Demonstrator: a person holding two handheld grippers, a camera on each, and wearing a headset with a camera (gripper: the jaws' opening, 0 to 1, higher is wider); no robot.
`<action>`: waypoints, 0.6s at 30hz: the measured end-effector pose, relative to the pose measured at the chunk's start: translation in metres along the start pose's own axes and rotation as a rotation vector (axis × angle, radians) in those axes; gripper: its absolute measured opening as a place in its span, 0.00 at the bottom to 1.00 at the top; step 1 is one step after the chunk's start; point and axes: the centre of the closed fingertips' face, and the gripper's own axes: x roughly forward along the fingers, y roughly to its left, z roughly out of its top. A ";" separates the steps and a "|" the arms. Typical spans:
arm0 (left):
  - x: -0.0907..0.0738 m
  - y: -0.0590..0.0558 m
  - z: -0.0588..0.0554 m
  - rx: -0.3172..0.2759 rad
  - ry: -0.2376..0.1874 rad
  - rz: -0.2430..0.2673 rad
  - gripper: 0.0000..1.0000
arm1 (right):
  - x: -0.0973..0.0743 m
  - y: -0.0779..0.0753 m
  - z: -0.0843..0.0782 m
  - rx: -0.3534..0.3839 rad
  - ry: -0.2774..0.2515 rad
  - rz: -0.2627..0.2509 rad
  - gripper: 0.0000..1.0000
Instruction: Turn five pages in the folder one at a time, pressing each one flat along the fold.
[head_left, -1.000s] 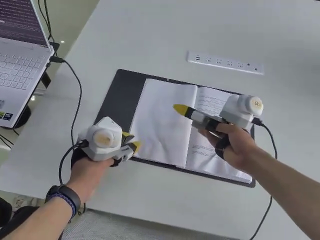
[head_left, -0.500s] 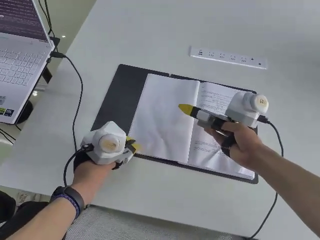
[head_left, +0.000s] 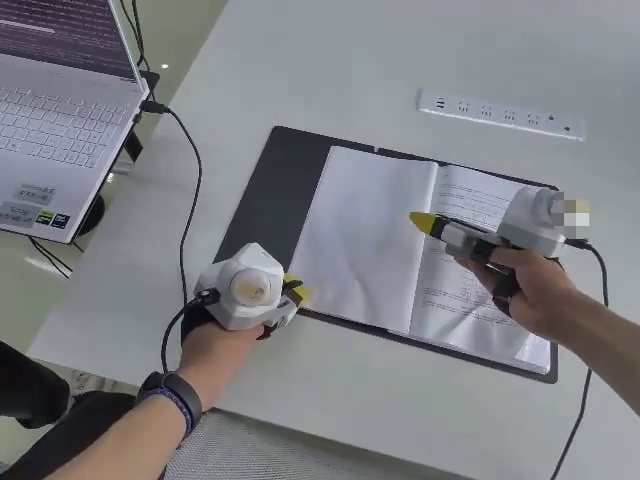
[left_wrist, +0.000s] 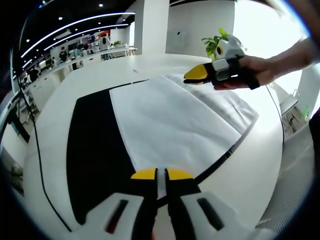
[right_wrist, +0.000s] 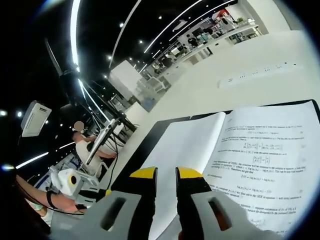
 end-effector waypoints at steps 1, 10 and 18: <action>0.000 0.001 0.000 -0.011 -0.001 0.001 0.04 | 0.001 -0.002 0.001 0.009 -0.008 0.002 0.10; 0.001 0.001 0.000 -0.034 -0.001 0.000 0.03 | 0.005 -0.028 -0.005 0.064 -0.007 -0.034 0.03; 0.001 0.002 0.001 -0.047 -0.007 0.008 0.03 | 0.004 -0.029 -0.008 0.065 -0.003 -0.025 0.00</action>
